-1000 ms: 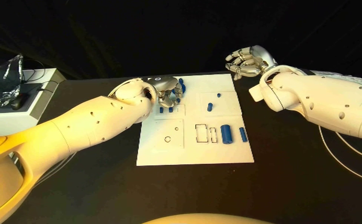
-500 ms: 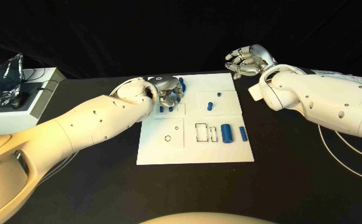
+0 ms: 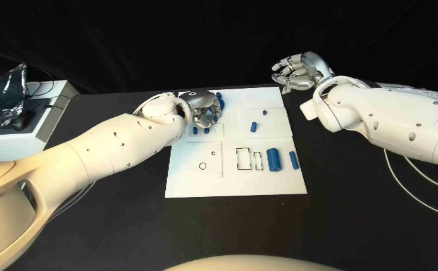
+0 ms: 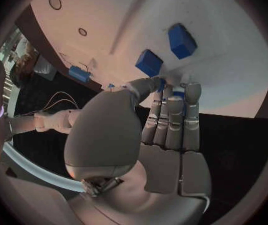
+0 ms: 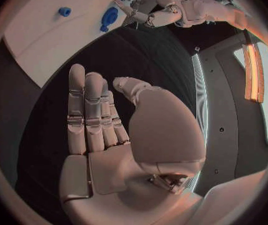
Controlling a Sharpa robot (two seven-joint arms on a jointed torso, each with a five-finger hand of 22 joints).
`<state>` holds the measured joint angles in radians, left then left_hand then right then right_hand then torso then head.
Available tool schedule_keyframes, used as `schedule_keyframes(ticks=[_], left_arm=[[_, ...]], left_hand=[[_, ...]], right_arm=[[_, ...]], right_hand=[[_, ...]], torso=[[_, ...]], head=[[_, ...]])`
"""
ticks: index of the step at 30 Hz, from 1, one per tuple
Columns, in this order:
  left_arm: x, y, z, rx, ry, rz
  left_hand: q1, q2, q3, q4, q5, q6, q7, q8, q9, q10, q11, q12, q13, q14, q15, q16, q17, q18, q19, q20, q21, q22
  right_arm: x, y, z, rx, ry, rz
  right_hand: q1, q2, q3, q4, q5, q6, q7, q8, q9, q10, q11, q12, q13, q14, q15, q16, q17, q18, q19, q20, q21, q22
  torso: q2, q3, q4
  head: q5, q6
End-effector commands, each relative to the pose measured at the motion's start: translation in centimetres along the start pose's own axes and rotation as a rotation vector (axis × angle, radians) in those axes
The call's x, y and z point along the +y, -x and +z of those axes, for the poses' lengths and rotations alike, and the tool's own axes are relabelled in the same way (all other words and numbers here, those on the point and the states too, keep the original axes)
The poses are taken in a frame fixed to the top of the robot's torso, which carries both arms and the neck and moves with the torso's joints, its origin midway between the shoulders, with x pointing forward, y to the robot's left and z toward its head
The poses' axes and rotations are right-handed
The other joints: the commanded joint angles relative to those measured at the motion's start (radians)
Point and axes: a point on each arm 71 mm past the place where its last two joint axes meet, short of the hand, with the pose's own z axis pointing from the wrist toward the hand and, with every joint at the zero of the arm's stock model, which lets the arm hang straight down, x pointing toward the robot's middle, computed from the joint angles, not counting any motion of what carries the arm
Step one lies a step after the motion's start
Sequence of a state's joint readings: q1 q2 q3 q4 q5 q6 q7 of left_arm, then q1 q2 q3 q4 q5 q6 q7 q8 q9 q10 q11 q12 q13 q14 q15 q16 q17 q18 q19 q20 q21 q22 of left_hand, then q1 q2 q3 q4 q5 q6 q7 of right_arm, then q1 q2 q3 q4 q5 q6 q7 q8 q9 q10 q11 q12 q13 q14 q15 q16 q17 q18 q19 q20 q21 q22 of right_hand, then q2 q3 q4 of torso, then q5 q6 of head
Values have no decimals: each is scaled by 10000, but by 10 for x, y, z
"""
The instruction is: Assemble the parts on the task board
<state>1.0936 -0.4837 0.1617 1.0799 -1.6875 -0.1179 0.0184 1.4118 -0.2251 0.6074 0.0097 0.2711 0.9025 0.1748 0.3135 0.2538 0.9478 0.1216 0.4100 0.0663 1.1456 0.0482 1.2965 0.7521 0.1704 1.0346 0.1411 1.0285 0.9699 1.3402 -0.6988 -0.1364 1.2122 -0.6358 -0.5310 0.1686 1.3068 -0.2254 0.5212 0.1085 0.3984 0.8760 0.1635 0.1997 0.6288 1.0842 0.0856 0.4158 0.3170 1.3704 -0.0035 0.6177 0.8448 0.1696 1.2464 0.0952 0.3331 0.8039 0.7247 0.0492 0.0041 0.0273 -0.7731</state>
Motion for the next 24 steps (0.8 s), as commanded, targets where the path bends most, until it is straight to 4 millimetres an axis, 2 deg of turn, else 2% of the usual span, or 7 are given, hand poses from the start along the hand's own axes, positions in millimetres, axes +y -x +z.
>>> schedule_keyframes(ticks=[1,5,13,17,21,24], left_arm=[[-1,-2,0,250,1,19],[-1,-2,1,320,24,17],[2,-3,0,390,124,18],[1,-2,0,338,66,-21],[0,-1,0,181,-21,-62],[0,0,0,69,-48,-97]], left_hand=[[-8,92,55,-21,-41,95,22,-51,15,112,1,-69,9,91,-6,89,40,-71,124,-4,112,66],[29,146,88,-82,-53,154,22,-119,14,394,-28,-131,51,277,-26,257,276,-125,315,-18,376,324],[52,184,109,-103,-52,174,32,-143,13,447,-34,-166,58,345,-37,312,367,-145,388,-26,472,419],[50,325,119,-108,-69,363,7,-141,44,690,-73,-229,95,595,-67,492,641,-223,671,-40,807,752],[86,514,109,-159,-88,733,-131,-58,137,1172,-229,-302,172,997,-195,717,1093,-316,1051,-117,1215,1158],[86,564,104,-181,-92,846,-175,-40,173,1324,-274,-372,195,1148,-241,790,1267,-354,1187,-147,1355,1300]], right_arm=[[2,-1,0,41,210,-67],[3,-2,0,46,236,-69],[3,-2,-1,54,248,-70],[3,-2,-1,60,256,-68],[3,-2,-1,59,253,-68],[3,-2,-1,60,247,-70]], right_hand=[[-76,0,-41,-21,-9,75,14,-34,-14,22,-45,-43,-10,76,9,-14,16,95,75,-6,56,16],[-101,3,-42,-17,8,81,13,-63,-17,46,-45,-82,-41,79,11,-20,32,95,70,-2,57,24],[-101,3,-42,-17,8,81,13,-63,-17,46,-45,-82,-41,79,11,-20,32,95,70,-2,57,24],[-101,3,-42,-17,8,81,13,-63,-17,46,-45,-82,-41,79,11,-20,32,95,70,-2,57,24],[-101,3,-42,-17,8,81,13,-63,-17,46,-45,-82,-41,79,11,-20,32,95,70,-2,57,24],[-101,3,-42,-17,8,81,13,-63,-17,46,-45,-82,-41,79,11,-20,32,95,70,-2,57,24]], torso=[[1,-1,12],[-4,-5,12],[-6,1,4],[-4,0,1],[1,1,2],[0,1,4]], head=[[6,-12],[13,-19],[23,-43],[21,-47],[30,-55],[29,-53]])
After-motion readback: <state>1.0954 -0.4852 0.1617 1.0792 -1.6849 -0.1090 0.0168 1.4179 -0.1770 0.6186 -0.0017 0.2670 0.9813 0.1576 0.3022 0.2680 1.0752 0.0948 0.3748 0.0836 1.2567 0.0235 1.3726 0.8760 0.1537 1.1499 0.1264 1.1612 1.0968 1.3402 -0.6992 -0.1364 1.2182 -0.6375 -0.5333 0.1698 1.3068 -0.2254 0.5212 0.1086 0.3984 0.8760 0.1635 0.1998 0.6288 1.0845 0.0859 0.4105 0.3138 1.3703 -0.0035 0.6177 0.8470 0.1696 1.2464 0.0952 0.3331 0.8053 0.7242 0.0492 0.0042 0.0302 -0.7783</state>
